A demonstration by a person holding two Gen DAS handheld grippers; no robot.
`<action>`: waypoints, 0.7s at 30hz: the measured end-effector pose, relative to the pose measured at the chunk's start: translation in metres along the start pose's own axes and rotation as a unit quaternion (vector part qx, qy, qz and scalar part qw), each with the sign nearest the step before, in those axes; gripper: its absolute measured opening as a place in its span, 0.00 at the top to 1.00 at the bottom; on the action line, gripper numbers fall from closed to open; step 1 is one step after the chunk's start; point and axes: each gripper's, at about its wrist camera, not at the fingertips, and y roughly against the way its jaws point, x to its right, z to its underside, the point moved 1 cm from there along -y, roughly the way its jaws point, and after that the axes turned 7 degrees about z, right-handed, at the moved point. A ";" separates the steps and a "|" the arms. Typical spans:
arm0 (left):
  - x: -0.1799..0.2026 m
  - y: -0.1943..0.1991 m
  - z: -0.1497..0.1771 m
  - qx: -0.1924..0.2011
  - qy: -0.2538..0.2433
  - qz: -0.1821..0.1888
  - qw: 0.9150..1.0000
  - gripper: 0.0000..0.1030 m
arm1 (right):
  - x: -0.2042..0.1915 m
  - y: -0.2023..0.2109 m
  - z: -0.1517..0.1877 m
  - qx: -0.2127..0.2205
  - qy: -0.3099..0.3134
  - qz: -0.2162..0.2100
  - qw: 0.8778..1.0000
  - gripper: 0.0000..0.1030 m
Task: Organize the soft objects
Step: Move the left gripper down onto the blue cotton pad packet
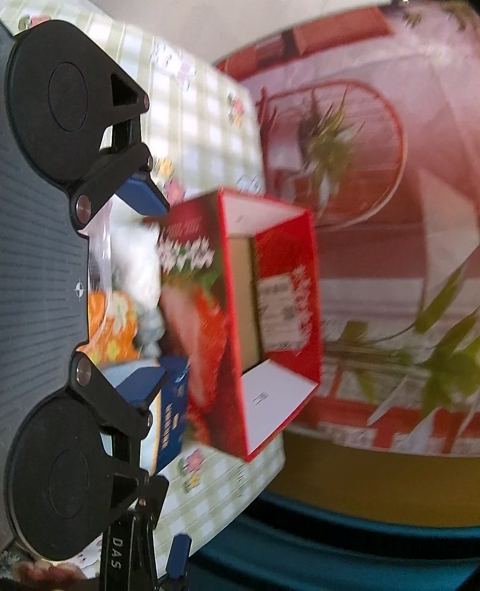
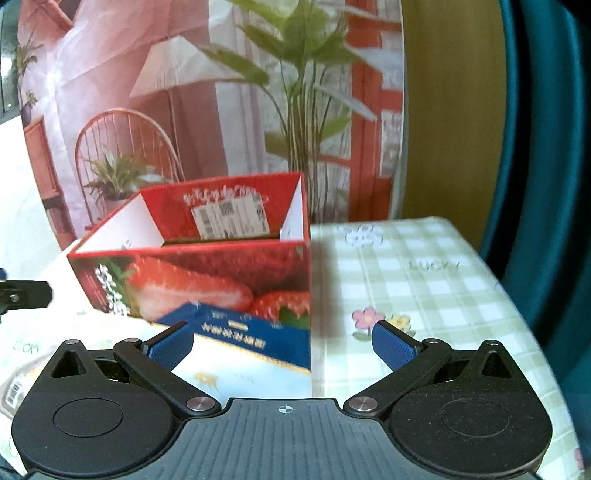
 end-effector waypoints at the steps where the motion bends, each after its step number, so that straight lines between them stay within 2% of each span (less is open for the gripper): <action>1: 0.003 -0.007 0.000 -0.010 -0.003 0.009 1.000 0.18 | 0.002 -0.003 0.002 -0.005 -0.001 -0.003 1.000 0.00; 8: 0.014 -0.046 -0.004 -0.055 -0.011 0.051 0.997 0.23 | 0.017 -0.030 0.014 -0.043 -0.016 -0.043 0.998 0.08; 12: 0.013 -0.063 -0.006 -0.082 -0.002 0.075 0.994 0.29 | 0.019 -0.045 0.019 -0.067 -0.022 -0.070 0.995 0.12; 18: 0.007 -0.088 -0.008 -0.117 0.014 0.102 0.988 0.39 | 0.020 -0.062 0.023 -0.093 -0.034 -0.100 0.990 0.13; 21: 0.005 -0.097 -0.010 -0.133 0.021 0.119 0.984 0.40 | 0.021 -0.070 0.023 -0.104 -0.043 -0.115 0.987 0.13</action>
